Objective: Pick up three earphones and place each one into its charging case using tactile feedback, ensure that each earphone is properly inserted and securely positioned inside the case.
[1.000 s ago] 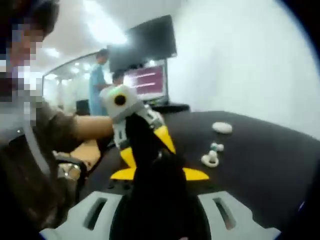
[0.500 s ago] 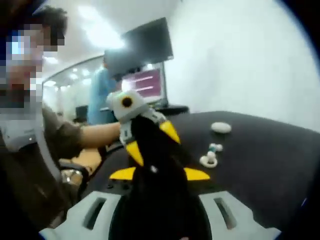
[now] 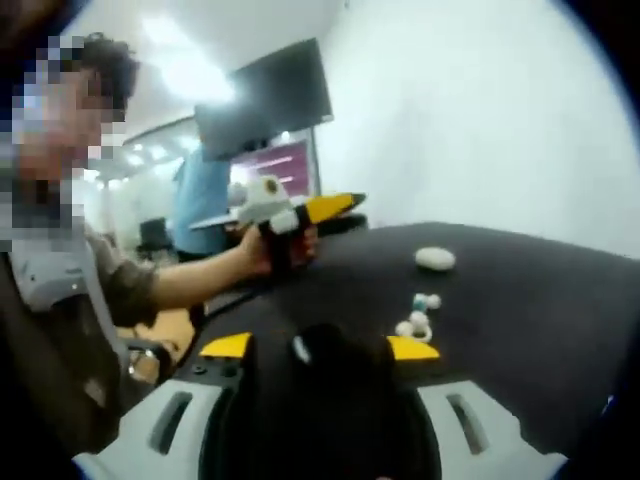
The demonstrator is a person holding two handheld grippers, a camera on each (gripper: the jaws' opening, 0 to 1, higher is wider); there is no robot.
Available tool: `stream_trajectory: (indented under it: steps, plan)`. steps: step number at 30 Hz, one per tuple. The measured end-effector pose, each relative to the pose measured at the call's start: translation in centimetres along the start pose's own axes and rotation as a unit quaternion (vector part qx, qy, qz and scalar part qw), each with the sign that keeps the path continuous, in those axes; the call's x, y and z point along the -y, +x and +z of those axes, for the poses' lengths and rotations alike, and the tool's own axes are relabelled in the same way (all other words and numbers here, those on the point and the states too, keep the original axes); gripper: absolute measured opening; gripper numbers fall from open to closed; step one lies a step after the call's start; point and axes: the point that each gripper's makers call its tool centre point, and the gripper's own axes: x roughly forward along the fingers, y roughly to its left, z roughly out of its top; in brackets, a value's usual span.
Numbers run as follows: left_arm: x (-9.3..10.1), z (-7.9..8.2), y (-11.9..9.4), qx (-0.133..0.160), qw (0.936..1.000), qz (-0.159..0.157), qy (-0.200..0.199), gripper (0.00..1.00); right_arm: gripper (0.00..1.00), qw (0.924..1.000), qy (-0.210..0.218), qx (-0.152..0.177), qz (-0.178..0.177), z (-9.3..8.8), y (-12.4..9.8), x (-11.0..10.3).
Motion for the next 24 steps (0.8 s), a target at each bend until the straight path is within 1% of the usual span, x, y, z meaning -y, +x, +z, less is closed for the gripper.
stream_trajectory:
  steps: [1, 3, 5, 8, 10, 12, 15, 16, 18, 19, 20, 21, 22, 23, 24]
  plan:
    - [0.2, -0.4, 0.1, -0.013, 0.9998, -0.002, -0.018, 0.47, 0.52, 0.9999, -0.005, -0.011, -0.005, -0.2, 0.3, 0.1]
    - [0.3, -0.3, 0.2, -0.007, 0.9998, -0.007, -0.016, 0.53, 0.54, 0.9994, -0.01, -0.029, -0.014, -0.6, 0.6, 0.4]
    - [0.5, -0.3, 0.3, -0.003, 0.9999, -0.01, -0.013, 0.58, 0.55, 0.9993, -0.009, -0.033, -0.013, -0.4, 1.0, 0.4]
    - [0.3, -0.3, 0.5, -0.001, 1.0, -0.006, 0.004, 0.62, 0.56, 0.9992, -0.015, -0.037, -0.011, 0.2, 1.3, 0.3]
    - [0.0, 0.0, 0.4, 0.005, 0.9997, 0.004, 0.025, 0.61, 0.56, 0.9988, -0.026, -0.041, -0.01, 0.3, 1.4, 0.5]
    - [-0.3, 0.2, 0.3, 0.009, 0.9992, 0.014, 0.036, 0.58, 0.56, 0.9981, -0.033, -0.05, -0.011, 0.1, 1.5, 0.7]
    - [-1.0, 0.4, 0.1, 0.014, 0.9989, 0.027, 0.035, 0.55, 0.56, 0.9977, -0.034, -0.058, -0.01, -0.3, 2.0, 1.0]
    - [-1.2, 0.6, 0.0, 0.016, 0.9989, 0.031, 0.033, 0.54, 0.56, 0.9972, -0.034, -0.065, -0.009, -0.7, 2.2, 1.0]
    - [-1.5, 0.7, -0.1, 0.02, 0.9987, 0.035, 0.03, 0.52, 0.56, 0.9951, -0.039, -0.091, -0.008, -1.9, 2.6, 1.1]
    - [-1.6, 0.7, -0.1, 0.02, 0.9987, 0.037, 0.03, 0.52, 0.56, 0.9948, -0.041, -0.093, -0.008, -2.2, 3.0, 0.9]
    - [-1.7, 0.7, -0.2, 0.019, 0.9986, 0.038, 0.031, 0.51, 0.53, 0.9972, -0.04, -0.062, -0.01, -1.3, 3.3, 1.0]
    - [-1.7, 0.7, -0.2, 0.019, 0.9985, 0.039, 0.034, 0.51, 0.45, 0.9964, -0.036, -0.076, -0.011, -1.8, 3.2, 1.0]
    - [-1.7, 0.6, -0.2, 0.018, 0.9983, 0.04, 0.038, 0.51, 0.4, 0.9961, -0.038, -0.074, -0.028, -1.8, 3.1, 1.4]
    - [-1.8, 0.6, -0.2, 0.016, 0.9981, 0.041, 0.043, 0.51, 0.39, 0.9958, -0.041, -0.076, -0.03, -1.8, 3.5, 1.2]
    - [-1.8, 0.5, -0.2, 0.014, 0.9978, 0.042, 0.049, 0.5, 0.39, 0.9952, -0.043, -0.077, -0.041, -1.6, 3.7, 1.4]
